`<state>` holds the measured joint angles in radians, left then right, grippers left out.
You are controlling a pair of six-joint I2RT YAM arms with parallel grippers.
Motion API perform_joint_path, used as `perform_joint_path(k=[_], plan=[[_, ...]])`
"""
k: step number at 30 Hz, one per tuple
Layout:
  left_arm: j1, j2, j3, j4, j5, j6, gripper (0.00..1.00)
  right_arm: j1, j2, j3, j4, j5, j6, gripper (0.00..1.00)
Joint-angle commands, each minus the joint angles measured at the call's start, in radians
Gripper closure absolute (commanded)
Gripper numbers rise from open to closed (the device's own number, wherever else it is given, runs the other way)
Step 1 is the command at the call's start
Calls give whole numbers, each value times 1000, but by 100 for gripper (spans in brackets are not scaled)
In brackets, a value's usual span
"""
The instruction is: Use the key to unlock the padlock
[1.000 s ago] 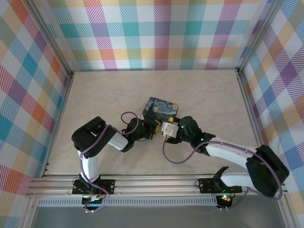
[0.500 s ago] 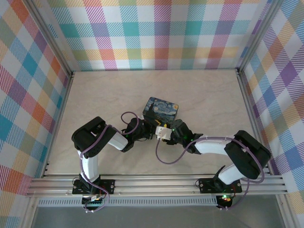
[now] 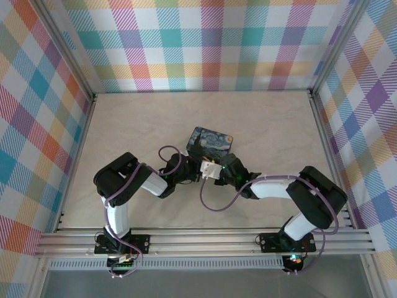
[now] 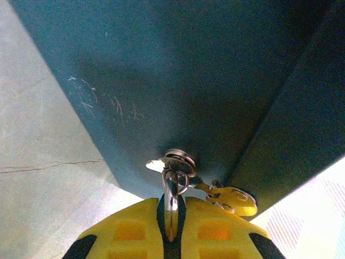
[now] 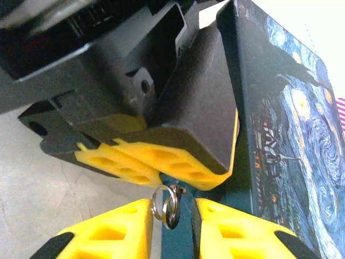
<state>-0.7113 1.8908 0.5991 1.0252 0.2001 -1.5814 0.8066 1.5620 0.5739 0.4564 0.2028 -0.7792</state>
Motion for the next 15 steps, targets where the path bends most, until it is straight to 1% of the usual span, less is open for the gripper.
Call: perform_joint_path(k=[1,4,9,11,15], plan=[[-8,-19,9,-14,13,4,100,6,20,29,37,18,10,79],[-7,-17,6,-10,13,3,100,6,29,28,61,45,11,87],[-8,-17,5,-7,13,1,100,6,38,31,66,56,23,98],[-6,-18,5,-7,13,0,100,6,36,29,71,64,36,100],[-6,-18,7,-5,13,-1,100,6,30,29,71,76,75,100]])
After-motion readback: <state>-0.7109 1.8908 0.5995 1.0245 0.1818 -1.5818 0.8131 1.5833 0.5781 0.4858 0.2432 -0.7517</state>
